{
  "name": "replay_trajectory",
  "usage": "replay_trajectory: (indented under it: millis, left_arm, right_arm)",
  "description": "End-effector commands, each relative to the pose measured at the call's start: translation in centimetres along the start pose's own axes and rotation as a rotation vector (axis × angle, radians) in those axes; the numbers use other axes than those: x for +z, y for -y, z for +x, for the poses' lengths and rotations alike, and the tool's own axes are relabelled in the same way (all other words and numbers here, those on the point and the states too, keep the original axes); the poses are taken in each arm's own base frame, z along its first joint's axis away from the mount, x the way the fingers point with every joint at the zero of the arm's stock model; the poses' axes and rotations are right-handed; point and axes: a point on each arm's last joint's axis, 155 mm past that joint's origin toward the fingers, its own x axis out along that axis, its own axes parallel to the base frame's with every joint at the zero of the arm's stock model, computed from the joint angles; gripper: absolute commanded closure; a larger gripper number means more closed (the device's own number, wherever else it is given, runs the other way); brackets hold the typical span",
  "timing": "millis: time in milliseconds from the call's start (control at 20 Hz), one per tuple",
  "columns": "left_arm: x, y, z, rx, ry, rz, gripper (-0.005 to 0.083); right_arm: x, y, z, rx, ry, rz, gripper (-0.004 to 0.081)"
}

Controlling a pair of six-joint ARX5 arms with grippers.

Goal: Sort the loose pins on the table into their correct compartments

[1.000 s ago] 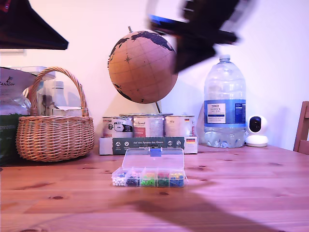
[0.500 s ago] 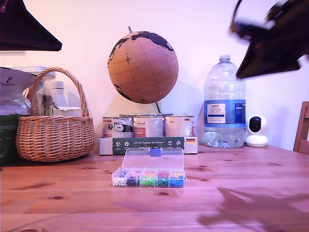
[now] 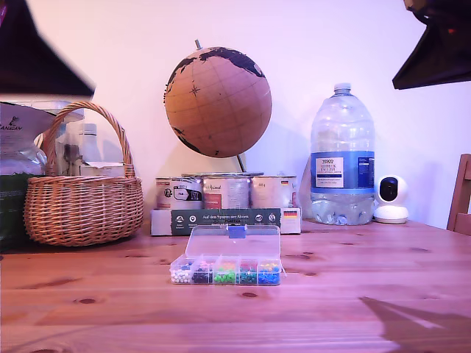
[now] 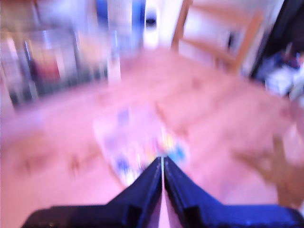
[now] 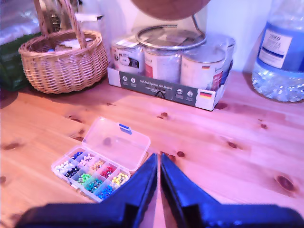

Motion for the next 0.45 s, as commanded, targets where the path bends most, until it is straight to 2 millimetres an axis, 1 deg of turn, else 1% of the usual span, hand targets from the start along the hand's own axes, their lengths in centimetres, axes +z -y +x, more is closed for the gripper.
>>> replay_trajectory:
  millis: [0,200,400]
  left_arm:
    - [-1.7,-0.1,0.2,0.000,-0.047,-0.022,0.0797]
    - [-3.2,-0.1,0.0,0.003,-0.108,-0.048,0.0797]
    - [-4.0,-0.1,-0.1,0.004,-0.139,-0.062,0.0797]
  right_arm:
    - [-1.2,-0.2,0.2,0.005,-0.038,-0.006,0.0782]
    - [-2.9,-0.2,0.1,0.006,-0.106,-0.008,0.0782]
    - [-4.3,-0.2,-0.1,0.008,-0.160,-0.010,0.0782]
